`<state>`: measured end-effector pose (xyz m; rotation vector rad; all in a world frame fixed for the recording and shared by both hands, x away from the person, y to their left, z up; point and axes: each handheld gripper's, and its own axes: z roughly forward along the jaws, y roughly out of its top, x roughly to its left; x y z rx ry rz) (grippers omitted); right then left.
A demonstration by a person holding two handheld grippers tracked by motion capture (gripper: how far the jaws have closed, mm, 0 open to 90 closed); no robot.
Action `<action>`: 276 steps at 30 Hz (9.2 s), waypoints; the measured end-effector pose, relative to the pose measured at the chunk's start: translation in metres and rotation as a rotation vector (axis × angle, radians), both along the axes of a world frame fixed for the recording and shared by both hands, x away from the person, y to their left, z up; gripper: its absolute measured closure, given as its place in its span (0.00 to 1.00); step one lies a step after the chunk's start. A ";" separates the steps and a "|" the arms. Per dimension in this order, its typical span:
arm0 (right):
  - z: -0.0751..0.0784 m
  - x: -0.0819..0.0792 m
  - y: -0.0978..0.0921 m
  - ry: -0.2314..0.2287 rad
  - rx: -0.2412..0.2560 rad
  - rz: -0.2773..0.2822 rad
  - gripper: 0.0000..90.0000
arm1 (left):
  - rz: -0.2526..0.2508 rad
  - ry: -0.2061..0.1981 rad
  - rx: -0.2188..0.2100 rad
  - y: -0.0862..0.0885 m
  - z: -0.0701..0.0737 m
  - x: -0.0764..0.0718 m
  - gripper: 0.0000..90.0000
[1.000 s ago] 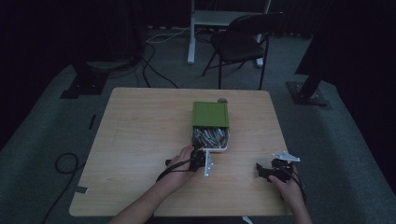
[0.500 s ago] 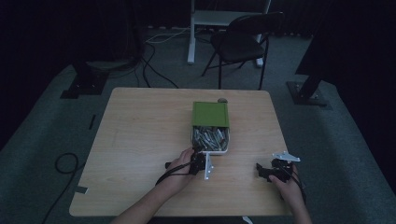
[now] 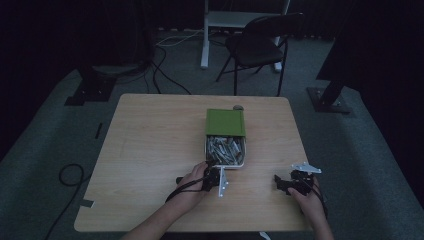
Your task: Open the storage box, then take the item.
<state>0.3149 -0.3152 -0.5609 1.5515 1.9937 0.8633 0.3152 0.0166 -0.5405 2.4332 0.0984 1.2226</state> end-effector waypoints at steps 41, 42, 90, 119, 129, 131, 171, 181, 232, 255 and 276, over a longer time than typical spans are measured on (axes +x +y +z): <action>0.000 0.000 0.000 0.000 0.000 0.000 0.11 | -0.011 0.034 -0.013 0.004 -0.002 -0.036 0.75; 0.000 0.000 0.000 0.000 0.000 0.000 0.11 | -0.013 0.034 -0.011 0.004 -0.002 -0.038 0.75; 0.000 0.000 0.000 0.000 0.000 0.000 0.11 | -0.057 0.343 -0.357 0.036 0.027 -0.060 0.68; 0.000 0.000 0.000 0.000 -0.001 0.001 0.11 | 0.168 0.403 -0.579 0.121 0.015 -0.045 0.66; 0.000 0.000 0.000 0.000 -0.001 0.000 0.11 | 0.293 0.382 -0.672 0.152 0.009 -0.034 0.63; 0.000 0.000 0.000 0.000 -0.001 0.000 0.11 | 0.314 0.384 -0.684 0.158 0.006 -0.033 0.63; 0.000 0.000 0.000 0.000 -0.001 0.000 0.11 | 0.746 0.325 -0.787 0.245 -0.007 -0.016 0.11; 0.000 0.000 0.000 0.000 -0.001 0.000 0.11 | 0.866 0.292 -0.780 0.264 -0.005 -0.018 0.11; 0.008 -0.004 0.011 0.017 0.006 0.005 0.14 | 1.043 0.383 -0.806 0.273 -0.014 -0.014 0.11; 0.063 -0.002 0.031 -0.082 0.019 0.026 0.16 | 1.043 0.383 -0.806 0.273 -0.014 -0.014 0.10; 0.099 0.000 0.060 -0.167 0.038 0.115 0.18 | 1.045 0.381 -0.807 0.273 -0.014 -0.014 0.11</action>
